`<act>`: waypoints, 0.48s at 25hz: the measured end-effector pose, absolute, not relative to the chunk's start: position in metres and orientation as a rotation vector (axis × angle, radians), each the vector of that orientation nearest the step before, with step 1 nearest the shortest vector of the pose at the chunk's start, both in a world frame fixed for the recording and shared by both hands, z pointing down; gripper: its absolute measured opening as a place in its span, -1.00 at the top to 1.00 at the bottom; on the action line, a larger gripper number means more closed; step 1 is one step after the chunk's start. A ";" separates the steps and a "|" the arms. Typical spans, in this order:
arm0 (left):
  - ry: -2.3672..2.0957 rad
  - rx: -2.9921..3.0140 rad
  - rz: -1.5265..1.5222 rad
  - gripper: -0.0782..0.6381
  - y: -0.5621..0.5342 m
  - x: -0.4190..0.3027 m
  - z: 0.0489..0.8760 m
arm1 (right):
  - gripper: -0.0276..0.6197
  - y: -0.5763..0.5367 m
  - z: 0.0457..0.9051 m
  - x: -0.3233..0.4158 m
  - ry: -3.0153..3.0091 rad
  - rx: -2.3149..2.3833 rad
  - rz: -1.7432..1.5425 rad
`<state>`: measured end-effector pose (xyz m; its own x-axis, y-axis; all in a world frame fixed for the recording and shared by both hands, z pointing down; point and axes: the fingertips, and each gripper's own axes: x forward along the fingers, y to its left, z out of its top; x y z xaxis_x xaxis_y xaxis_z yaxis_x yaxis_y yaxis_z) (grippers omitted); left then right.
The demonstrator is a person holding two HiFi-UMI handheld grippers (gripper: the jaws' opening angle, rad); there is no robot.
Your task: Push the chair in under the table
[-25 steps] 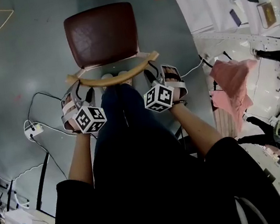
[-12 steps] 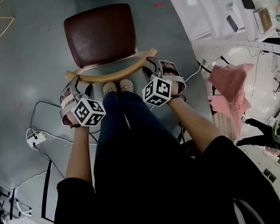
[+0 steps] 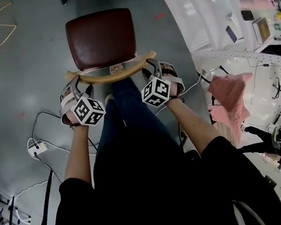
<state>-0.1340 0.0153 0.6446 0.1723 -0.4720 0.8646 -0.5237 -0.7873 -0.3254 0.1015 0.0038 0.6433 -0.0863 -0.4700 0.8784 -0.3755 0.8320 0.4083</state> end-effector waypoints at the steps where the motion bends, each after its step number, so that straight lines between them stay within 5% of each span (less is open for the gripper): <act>1: -1.012 2.367 1.718 0.00 0.009 -0.133 0.645 | 0.36 -0.002 0.644 0.102 -1.698 0.661 -0.093; 12: -1.042 2.351 1.709 0.00 -0.061 -0.136 0.646 | 0.36 -0.078 0.642 0.099 -1.746 0.656 -0.155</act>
<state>-0.1362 -0.0614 0.6455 0.1602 -0.4836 0.8605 -0.5429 -0.7712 -0.3324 0.0993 -0.0784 0.6424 -0.1366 -0.5031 0.8534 -0.3448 0.8317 0.4351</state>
